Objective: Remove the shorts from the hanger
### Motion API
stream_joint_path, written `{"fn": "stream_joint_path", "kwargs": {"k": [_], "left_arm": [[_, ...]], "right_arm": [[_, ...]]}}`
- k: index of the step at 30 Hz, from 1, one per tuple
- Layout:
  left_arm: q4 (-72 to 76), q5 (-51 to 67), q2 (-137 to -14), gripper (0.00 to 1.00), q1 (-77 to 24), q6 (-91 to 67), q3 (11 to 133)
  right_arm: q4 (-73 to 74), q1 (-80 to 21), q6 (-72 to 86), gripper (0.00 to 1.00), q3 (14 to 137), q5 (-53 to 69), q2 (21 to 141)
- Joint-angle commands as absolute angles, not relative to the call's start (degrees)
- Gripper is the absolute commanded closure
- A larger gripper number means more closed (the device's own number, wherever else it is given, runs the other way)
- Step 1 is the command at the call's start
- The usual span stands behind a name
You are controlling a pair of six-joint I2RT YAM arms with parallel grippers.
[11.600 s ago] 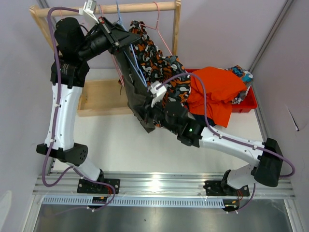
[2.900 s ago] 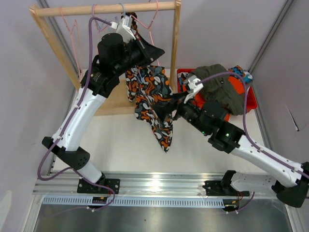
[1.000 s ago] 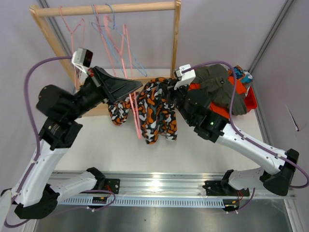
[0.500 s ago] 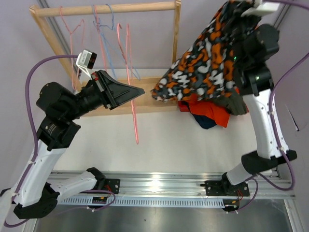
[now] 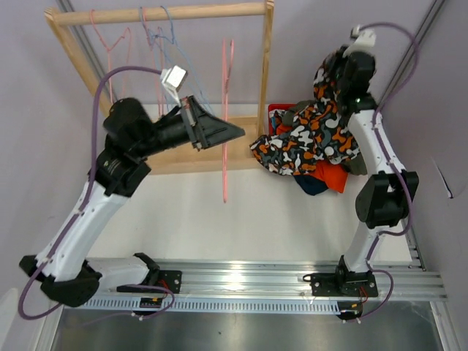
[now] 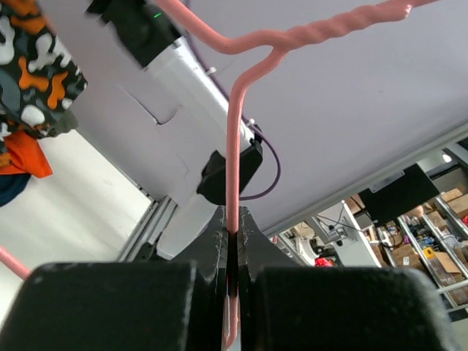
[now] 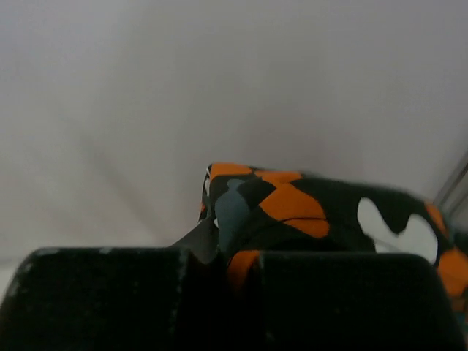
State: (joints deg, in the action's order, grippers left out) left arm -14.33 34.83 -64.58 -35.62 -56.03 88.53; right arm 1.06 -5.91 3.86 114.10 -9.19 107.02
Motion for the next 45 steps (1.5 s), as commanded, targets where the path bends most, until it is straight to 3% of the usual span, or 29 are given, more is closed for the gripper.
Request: {"fn": "stream_joint_path", "kwargs": {"k": [1, 2, 4, 5, 11, 17, 23, 28, 34, 35, 38, 39, 42, 45], "left_arm": [[-12.5, 37.3, -71.2, 1.0, -35.5, -52.7, 97.1], [-12.4, 37.7, -73.1, 1.0, -35.2, -52.9, 98.6], [-10.7, 38.8, -78.6, 1.0, -34.4, -54.0, 102.6], [-9.7, 39.1, -80.3, 1.0, -33.9, -54.7, 105.7], [-5.9, 37.0, -92.1, 1.0, -28.4, -59.0, 113.0], [-6.0, 33.1, -103.2, 1.0, -23.9, -61.8, 121.8], [-6.5, 30.2, -115.5, 1.0, -22.0, -65.8, 134.9], [-5.6, 27.5, -115.1, 1.0, -21.6, -67.9, 132.3], [-2.2, 27.2, -108.7, 0.99, -21.7, -68.9, 119.8], [-1.7, 27.4, -108.0, 0.95, -21.9, -68.8, 119.1], [-2.7, 28.5, -105.8, 0.54, -22.9, -67.7, 117.6], [-3.1, 28.7, -105.3, 0.33, -23.2, -66.8, 117.4], [-2.6, 30.5, -102.5, 0.15, -24.3, -66.6, 115.6], [-1.8, 33.2, -99.1, 0.1, -25.7, -67.0, 112.3]], "right_arm": [[-4.4, -5.7, 15.2, 0.82, 96.3, -3.0, 104.4], [-5.8, -5.7, 17.1, 0.48, 91.8, -0.6, 103.6], [-13.1, -6.2, 20.5, 0.04, 77.1, 2.5, 99.2], [-15.7, -6.5, 23.0, 0.01, 72.6, 3.3, 97.5], [-22.5, -8.4, 26.7, 0.01, 50.8, 5.5, 83.1], [-19.7, -9.7, 27.9, 0.01, 39.9, 8.4, 66.0], [-13.6, -18.4, 28.0, 0.01, 31.4, 6.3, 53.4], [-9.0, -25.1, 27.4, 0.0, 28.0, 2.9, 46.7], [-6.3, -26.5, 27.3, 0.01, 27.2, 1.9, 43.9], [-6.0, -26.6, 27.3, 0.01, 27.3, 2.1, 43.8], [-5.1, -27.4, 27.8, 0.01, 27.9, 1.7, 43.0], [-4.7, -27.8, 27.8, 0.01, 28.5, 1.3, 42.7], [-2.1, -29.0, 27.3, 0.01, 30.3, -0.7, 41.0], [2.4, -29.6, 26.1, 0.01, 32.7, -3.6, 38.2]]}}
